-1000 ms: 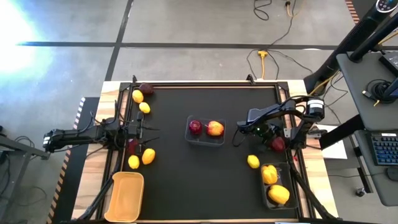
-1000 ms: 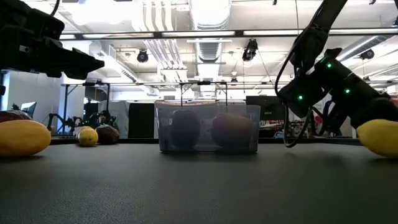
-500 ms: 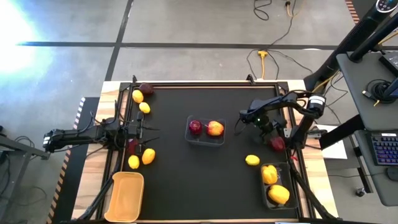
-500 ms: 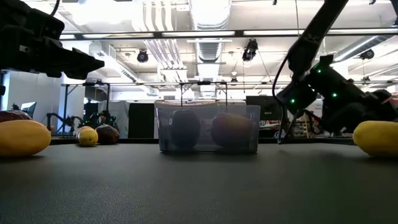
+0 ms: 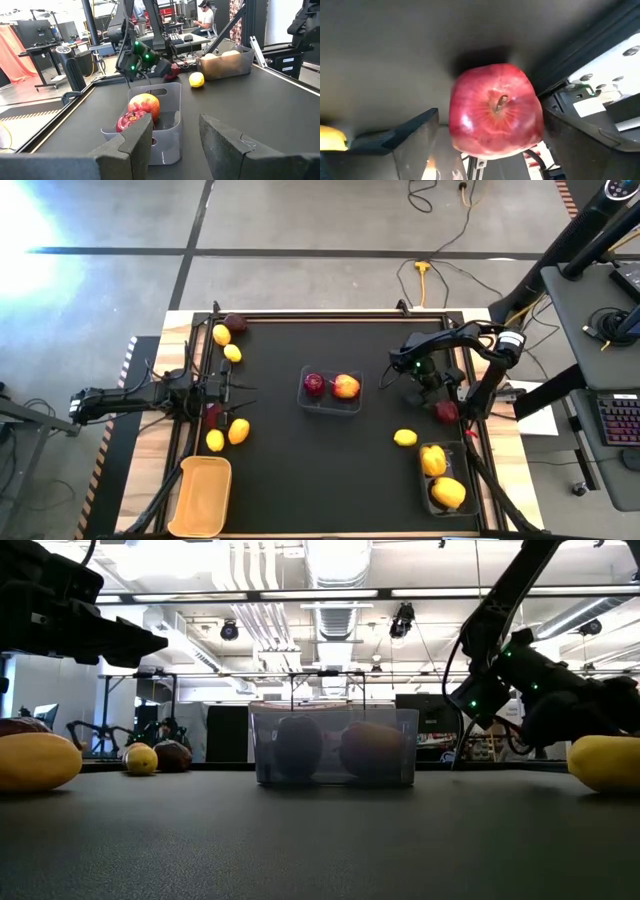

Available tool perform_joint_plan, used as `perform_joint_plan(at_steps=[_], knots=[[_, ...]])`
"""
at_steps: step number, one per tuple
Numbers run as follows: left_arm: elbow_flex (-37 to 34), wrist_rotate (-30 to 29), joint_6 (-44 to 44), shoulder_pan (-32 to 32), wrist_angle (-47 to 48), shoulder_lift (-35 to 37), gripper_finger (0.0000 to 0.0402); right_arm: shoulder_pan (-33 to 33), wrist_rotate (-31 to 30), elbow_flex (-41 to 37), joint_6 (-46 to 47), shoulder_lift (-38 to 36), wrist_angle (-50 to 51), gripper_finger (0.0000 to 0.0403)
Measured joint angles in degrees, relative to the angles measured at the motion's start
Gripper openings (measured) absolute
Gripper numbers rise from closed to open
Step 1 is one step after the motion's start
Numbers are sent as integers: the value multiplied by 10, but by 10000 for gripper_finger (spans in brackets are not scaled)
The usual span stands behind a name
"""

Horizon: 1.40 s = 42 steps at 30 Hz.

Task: Sort produce into baskets
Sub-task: Put the red apple into the top black bin

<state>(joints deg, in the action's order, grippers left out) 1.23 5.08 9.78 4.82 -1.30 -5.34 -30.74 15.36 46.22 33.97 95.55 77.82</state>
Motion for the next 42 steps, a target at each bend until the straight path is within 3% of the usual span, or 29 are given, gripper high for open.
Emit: perform_joint_plan(at_steps=[8,18,24,33,37,42], knots=[[0,0,0,0,0,0,146,14,-1,-13,32,0,-10,284],[0,0,0,0,0,0,146,51,-4,-10,67,-5,-22,274],[0,0,0,0,0,0,146,90,-21,65,102,-47,-42,267],[0,0,0,0,0,0,146,188,-150,271,200,-104,-45,267],[0,0,0,0,0,0,146,243,-199,328,215,-99,-142,267],[0,0,0,0,0,0,146,301,-269,335,193,-69,-355,268]])
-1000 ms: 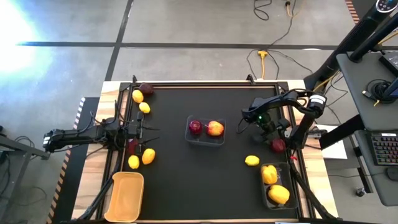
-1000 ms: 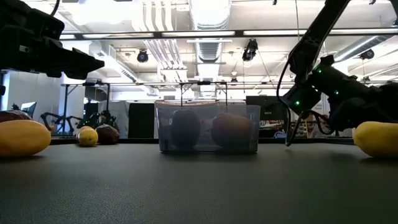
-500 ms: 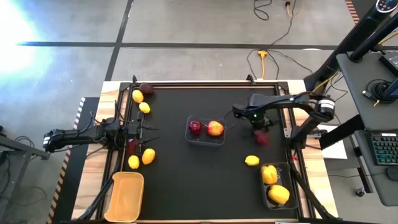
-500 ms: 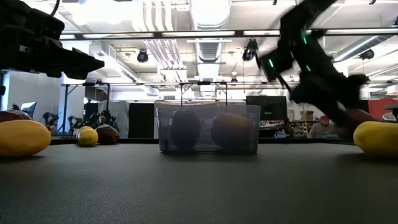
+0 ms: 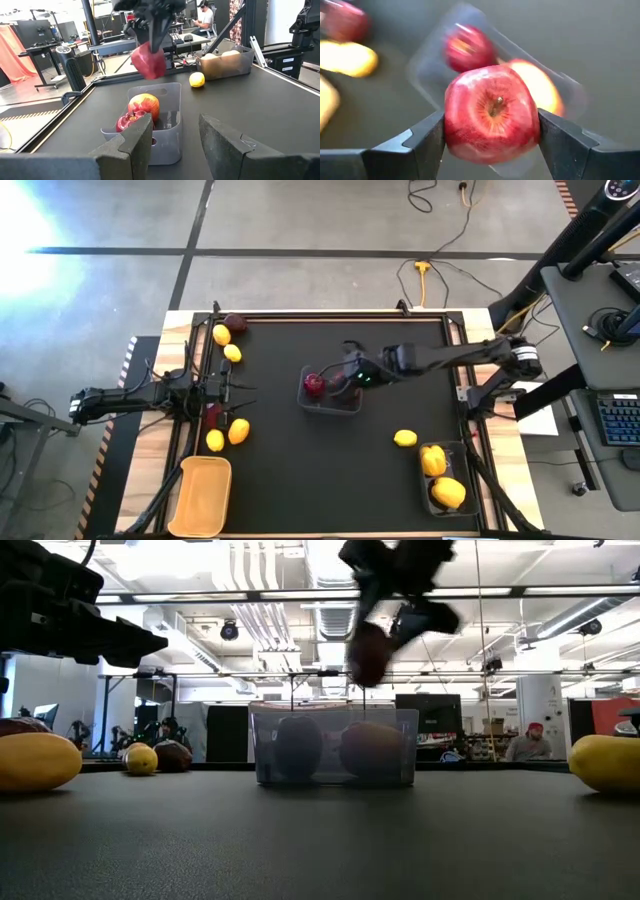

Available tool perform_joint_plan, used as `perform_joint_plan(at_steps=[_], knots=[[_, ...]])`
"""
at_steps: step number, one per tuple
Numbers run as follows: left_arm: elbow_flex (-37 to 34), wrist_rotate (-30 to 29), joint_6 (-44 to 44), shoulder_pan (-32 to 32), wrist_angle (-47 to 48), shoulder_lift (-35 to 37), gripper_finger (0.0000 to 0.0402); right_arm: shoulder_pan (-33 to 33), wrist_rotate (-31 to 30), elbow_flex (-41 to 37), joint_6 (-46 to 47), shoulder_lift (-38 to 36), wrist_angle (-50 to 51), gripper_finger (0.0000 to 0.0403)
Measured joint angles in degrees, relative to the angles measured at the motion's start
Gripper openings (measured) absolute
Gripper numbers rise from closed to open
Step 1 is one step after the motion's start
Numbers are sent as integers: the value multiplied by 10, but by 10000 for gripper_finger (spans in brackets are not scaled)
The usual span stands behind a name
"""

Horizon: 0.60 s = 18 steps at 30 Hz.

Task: Sort produce into baskets
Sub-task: Put the red apple into the top black bin

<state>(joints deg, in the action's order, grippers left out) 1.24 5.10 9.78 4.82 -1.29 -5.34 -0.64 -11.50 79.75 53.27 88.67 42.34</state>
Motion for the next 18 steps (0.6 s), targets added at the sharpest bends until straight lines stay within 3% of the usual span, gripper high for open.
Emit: perform_joint_plan(at_steps=[5,9,18], knots=[[0,0,0,0,0,0,146,23,-65,5,-23,64,-96,269],[0,0,0,0,0,0,146,28,-66,26,-57,113,-114,269],[0,0,0,0,0,0,146,38,-65,66,-99,164,-63,269]])
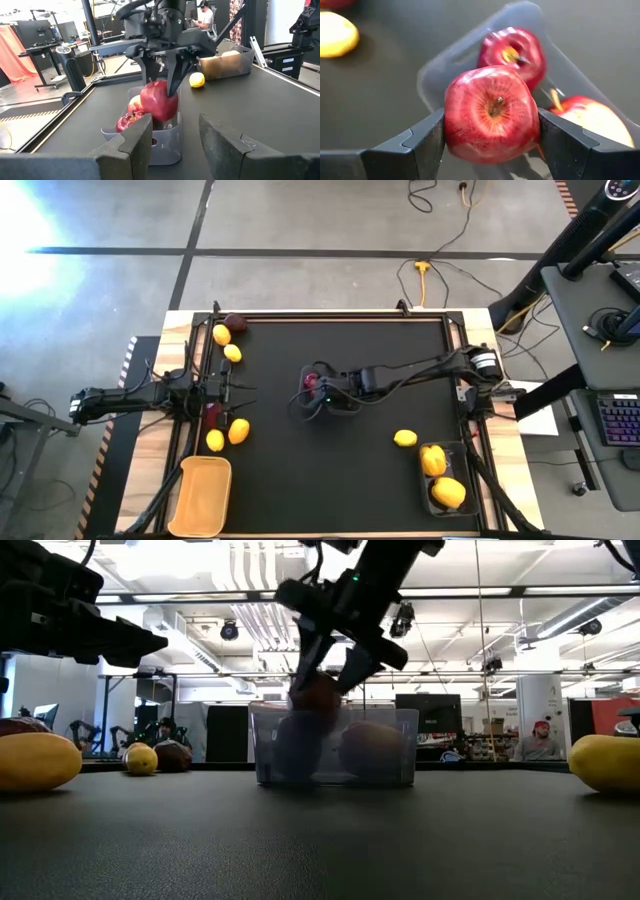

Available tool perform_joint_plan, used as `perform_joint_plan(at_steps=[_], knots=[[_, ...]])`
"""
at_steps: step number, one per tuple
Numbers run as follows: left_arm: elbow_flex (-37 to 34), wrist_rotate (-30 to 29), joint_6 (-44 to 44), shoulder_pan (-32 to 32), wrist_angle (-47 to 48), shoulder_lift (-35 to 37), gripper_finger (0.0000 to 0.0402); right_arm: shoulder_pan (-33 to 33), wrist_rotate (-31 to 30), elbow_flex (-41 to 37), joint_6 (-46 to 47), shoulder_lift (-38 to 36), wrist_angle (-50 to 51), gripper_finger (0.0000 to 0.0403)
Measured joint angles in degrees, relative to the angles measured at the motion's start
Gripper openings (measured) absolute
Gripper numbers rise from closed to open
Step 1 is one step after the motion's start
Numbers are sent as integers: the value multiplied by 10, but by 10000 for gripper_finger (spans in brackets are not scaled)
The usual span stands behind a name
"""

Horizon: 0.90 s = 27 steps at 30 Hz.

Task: Sort produce into baskets
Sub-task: Put the red apple into the top black bin

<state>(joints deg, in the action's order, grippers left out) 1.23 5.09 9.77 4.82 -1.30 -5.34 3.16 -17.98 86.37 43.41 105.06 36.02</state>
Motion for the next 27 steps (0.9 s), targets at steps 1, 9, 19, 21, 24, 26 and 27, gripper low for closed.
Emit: perform_joint_plan(at_steps=[1,9,19,21,24,26,27], knots=[[0,0,0,0,0,0,146,0,-1,-1,0,1,4,269],[0,0,0,0,0,0,146,0,5,-8,-1,20,7,291],[0,0,0,0,0,0,146,-8,18,69,-105,-7,137,356],[0,0,0,0,0,0,146,-17,20,85,-122,-7,190,357],[0,0,0,0,0,0,146,-38,19,89,-111,-7,237,347],[0,0,0,0,0,0,146,-53,20,82,-79,-7,243,336],[0,0,0,0,0,0,146,-61,23,76,-61,-7,244,330]])
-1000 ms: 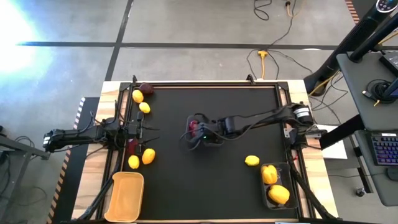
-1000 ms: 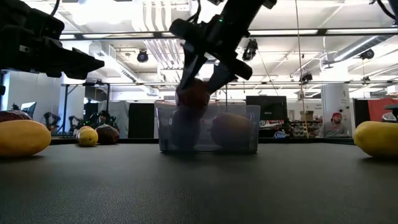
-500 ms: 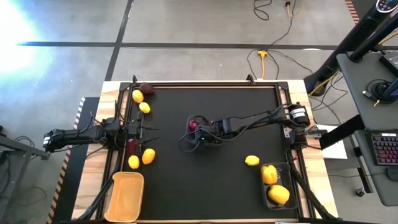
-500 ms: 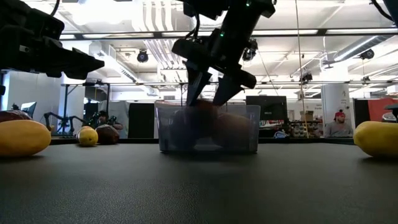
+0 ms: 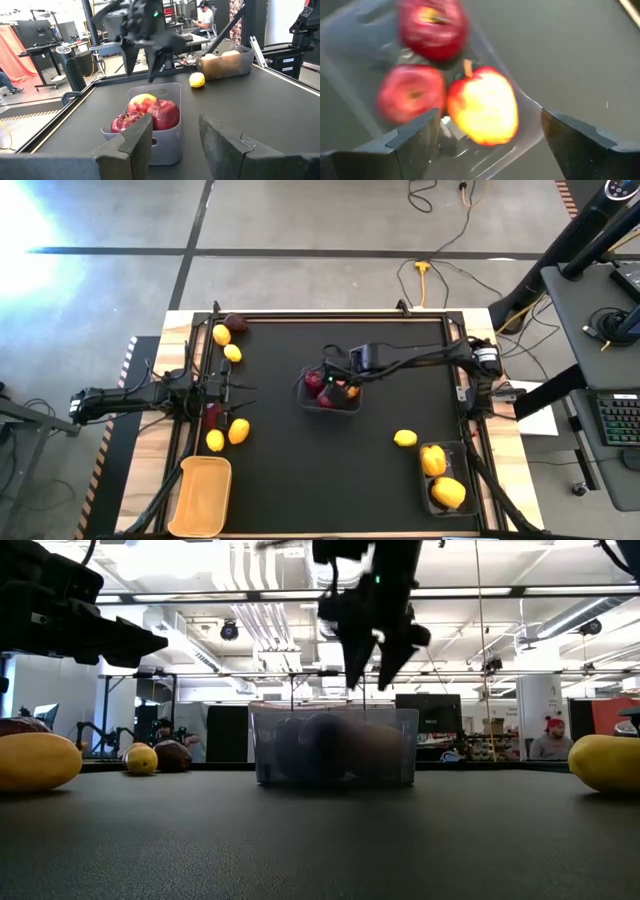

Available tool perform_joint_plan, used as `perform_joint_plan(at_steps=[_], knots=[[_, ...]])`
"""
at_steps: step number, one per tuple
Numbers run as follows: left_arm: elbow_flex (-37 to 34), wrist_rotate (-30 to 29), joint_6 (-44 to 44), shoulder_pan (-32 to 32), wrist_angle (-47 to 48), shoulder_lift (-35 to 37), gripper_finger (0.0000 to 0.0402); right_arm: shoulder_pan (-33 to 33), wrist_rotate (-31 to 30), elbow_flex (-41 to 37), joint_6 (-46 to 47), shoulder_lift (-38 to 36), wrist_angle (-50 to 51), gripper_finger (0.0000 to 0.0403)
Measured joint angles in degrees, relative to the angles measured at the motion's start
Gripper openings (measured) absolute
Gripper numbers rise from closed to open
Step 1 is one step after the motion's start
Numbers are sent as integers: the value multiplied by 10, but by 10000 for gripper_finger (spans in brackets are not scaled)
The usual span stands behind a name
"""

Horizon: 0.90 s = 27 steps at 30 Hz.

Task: Sort produce into baskets
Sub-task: Put the red apple into the top black bin

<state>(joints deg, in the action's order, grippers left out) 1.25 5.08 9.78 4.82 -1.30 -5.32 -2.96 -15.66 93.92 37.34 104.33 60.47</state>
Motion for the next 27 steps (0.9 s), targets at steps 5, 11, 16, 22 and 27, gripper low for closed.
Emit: perform_joint_plan(at_steps=[5,11,16,22,27], knots=[[0,0,0,0,0,0,146,-20,25,-8,105,12,-20,302],[0,0,0,0,0,0,146,-19,45,4,185,29,-33,300],[0,0,0,0,-1,-1,146,-1,37,19,98,25,-114,323],[0,0,0,0,0,-2,146,39,36,51,-62,25,-238,331],[0,0,0,0,-1,-2,146,49,5,54,-69,25,-254,329]])
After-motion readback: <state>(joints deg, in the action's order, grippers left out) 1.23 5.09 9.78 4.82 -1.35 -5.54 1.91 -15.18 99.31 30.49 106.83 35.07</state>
